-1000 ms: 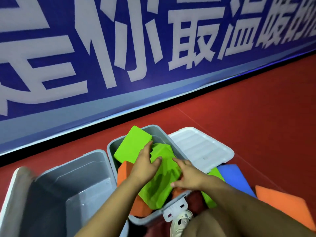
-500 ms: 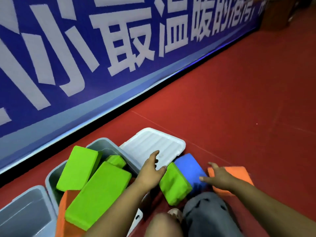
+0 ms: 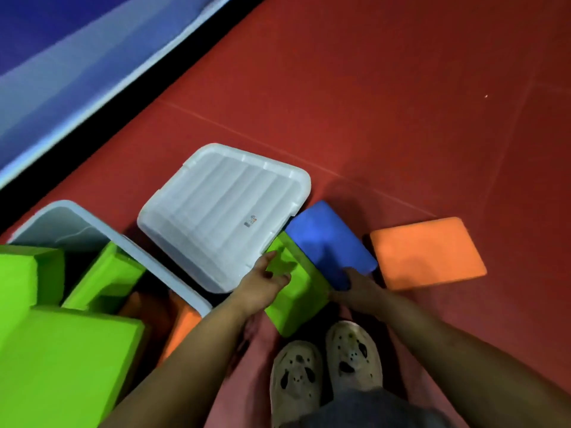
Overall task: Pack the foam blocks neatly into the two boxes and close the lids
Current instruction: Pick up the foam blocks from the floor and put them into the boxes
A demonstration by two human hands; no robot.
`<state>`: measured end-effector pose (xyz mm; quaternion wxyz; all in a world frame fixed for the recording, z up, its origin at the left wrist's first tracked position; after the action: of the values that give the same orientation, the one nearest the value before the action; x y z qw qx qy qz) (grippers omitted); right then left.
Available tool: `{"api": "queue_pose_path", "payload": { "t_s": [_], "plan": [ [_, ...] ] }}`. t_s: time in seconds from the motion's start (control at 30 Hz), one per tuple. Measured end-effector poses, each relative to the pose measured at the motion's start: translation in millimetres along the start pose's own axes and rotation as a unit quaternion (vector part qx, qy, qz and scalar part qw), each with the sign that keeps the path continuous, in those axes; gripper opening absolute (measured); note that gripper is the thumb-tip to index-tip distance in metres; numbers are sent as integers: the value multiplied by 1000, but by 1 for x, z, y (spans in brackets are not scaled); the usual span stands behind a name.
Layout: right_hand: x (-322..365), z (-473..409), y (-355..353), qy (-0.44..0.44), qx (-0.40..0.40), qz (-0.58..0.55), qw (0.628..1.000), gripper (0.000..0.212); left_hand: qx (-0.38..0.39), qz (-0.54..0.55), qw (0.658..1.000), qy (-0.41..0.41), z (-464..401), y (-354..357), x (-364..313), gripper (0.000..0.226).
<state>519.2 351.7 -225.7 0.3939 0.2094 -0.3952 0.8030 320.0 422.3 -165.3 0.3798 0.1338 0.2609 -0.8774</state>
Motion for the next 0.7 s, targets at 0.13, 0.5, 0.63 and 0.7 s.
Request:
{"api": "queue_pose_path", "payload": {
  "t_s": [0.13,0.5,0.63,0.7],
  "plan": [
    [-7,-38,27,6,-14,-24,1000,87,-4,-2,1000,-16,-42,15,5,59],
    [16,-31,77,-30,-67,-90,993,110,-64,57,996,-13,-50,40,21,70],
    [41,-12,89,-31,-98,-112,988,131,-93,62,994,-11,-44,36,17,83],
    [46,-1,95,-43,-80,-188,978,129,-112,14,993,-23,-41,32,18,91]
  ]
}}
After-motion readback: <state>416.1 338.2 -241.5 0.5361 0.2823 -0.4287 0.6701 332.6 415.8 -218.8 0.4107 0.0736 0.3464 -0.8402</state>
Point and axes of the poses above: each hand's wrist, its own z-axis away from the middle knuckle, its own y-axis out of the palm, x = y × z, the point moved 1 cm from there along -z, towards the middle knuckle, and after that the axes turned 12 degrees about -y, right-handed, at the moved point
